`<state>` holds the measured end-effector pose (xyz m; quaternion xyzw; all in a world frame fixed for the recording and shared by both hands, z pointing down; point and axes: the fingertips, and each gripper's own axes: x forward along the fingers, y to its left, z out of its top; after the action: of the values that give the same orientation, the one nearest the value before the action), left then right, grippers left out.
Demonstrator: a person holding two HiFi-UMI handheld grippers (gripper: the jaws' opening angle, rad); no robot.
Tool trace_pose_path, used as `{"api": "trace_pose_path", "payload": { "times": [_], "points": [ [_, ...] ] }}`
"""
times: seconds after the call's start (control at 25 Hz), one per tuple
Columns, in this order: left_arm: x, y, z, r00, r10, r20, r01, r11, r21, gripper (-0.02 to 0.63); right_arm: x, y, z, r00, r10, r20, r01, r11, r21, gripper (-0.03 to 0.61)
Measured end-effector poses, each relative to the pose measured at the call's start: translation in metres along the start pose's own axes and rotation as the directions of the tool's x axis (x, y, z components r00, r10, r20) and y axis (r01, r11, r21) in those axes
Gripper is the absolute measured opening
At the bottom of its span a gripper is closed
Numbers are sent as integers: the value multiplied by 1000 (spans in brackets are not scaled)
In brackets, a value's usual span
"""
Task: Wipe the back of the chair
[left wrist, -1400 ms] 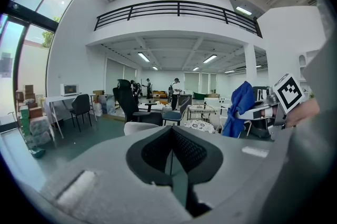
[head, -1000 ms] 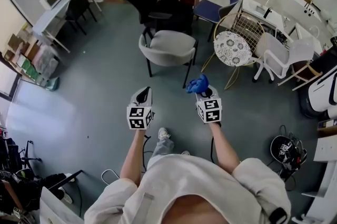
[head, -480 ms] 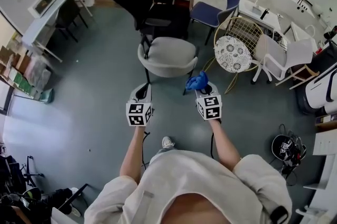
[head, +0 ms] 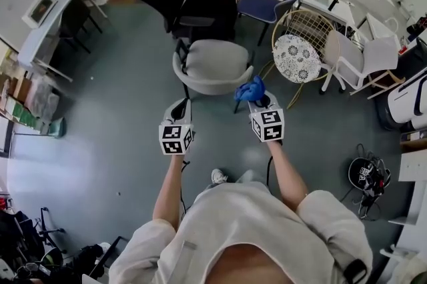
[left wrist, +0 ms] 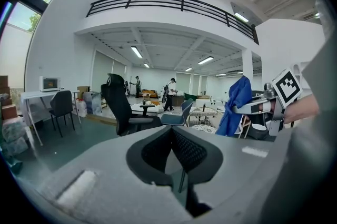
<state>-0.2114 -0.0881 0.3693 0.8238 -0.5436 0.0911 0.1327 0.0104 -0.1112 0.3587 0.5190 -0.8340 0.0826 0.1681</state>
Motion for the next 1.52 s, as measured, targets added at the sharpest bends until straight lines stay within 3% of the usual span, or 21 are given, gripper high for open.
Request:
{"api": "trace_pose_path", "payload": {
  "times": [0.36, 0.92, 1.52],
  "points": [
    [32, -9, -25, 999, -10, -45, 8, 1000, -27, 4, 26, -13, -20, 999, 3, -37, -2, 1000, 6, 80],
    [63, -16, -80, 993, 86, -77, -92, 993, -70, 4, 66, -13, -83, 992, 108, -63, -109, 994, -12, 83],
    [89, 2, -192, 989, 118, -87, -128, 985, -117, 4, 119, -1, -169, 991, 125, -47, -125, 992, -3, 84]
  ]
}}
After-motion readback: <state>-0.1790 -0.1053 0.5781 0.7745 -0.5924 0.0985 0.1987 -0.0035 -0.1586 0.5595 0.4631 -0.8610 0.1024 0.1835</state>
